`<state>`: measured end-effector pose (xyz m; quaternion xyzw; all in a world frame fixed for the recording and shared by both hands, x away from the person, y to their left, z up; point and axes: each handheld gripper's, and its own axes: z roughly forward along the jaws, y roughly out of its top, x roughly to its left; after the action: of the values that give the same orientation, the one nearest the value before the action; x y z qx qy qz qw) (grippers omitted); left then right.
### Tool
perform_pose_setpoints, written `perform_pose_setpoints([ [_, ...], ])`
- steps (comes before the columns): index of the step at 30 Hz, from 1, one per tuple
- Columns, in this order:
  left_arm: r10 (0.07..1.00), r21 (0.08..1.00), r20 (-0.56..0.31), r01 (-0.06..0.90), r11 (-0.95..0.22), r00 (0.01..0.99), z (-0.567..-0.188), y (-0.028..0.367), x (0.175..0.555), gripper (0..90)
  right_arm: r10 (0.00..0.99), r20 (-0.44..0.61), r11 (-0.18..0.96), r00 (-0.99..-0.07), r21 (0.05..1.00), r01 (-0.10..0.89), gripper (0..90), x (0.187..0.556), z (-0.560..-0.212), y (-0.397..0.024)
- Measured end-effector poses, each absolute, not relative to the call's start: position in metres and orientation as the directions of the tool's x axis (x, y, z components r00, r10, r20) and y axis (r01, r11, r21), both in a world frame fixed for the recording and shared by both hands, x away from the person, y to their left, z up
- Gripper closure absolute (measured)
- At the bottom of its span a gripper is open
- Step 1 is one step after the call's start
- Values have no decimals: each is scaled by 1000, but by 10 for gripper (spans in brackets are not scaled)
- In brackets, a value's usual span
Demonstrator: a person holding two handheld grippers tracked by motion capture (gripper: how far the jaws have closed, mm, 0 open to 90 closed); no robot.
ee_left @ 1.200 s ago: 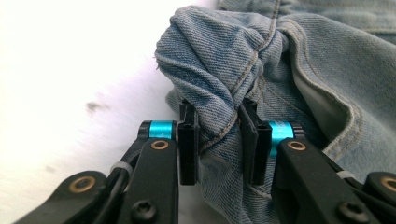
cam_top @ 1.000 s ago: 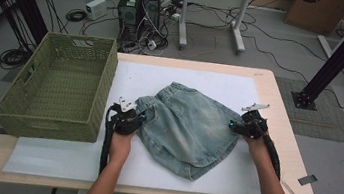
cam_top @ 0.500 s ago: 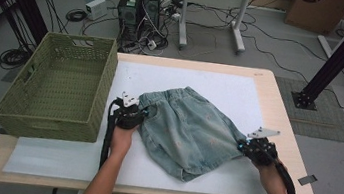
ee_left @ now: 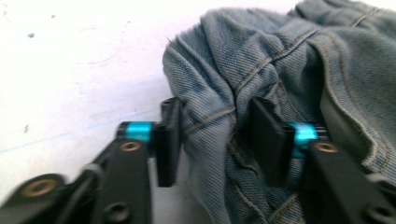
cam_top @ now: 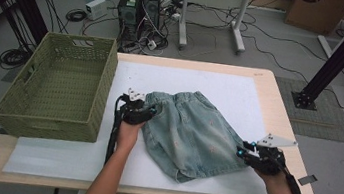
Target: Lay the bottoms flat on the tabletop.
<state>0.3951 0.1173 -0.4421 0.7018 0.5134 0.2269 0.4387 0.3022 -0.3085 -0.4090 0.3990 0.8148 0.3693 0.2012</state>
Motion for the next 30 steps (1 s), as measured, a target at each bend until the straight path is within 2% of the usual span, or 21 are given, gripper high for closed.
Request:
perform_pose_setpoints([
  [2,909,862,-149,502,-74,389,-440,120,388,464,797,-55,404,-602,789,463,564,319,-399,-302],
  [5,897,869,-142,486,-90,418,-437,120,379,459,779,-63,421,-624,789,447,495,351,-395,-289],
  [8,884,871,-130,478,-115,449,-437,116,371,457,775,-20,409,-631,777,478,427,385,-399,-279],
  [9,879,872,-125,474,-123,459,-437,116,368,457,775,-5,413,-632,761,501,420,399,-402,-274],
  [12,870,873,-132,472,-125,474,-441,115,363,457,766,-56,478,-640,715,510,429,422,-409,-260],
  [17,866,868,-145,482,-120,478,-446,116,358,451,745,-20,487,-667,699,523,421,447,-422,-241],
  [20,863,868,-147,482,-121,482,-447,117,356,449,738,-28,507,-674,683,527,474,457,-429,-234],
  [22,862,866,-155,486,-117,483,-447,118,354,446,733,-17,519,-680,661,542,550,462,-434,-229],
  [26,857,868,-162,484,-112,488,-447,119,352,437,732,45,487,-680,664,568,790,466,-439,-230],
  [27,855,868,-168,484,-108,491,-447,120,351,432,729,50,486,-683,666,567,823,465,-439,-230],
  [30,847,868,-184,487,-99,498,-447,120,349,416,720,12,515,-694,661,545,842,462,-434,-229],
])
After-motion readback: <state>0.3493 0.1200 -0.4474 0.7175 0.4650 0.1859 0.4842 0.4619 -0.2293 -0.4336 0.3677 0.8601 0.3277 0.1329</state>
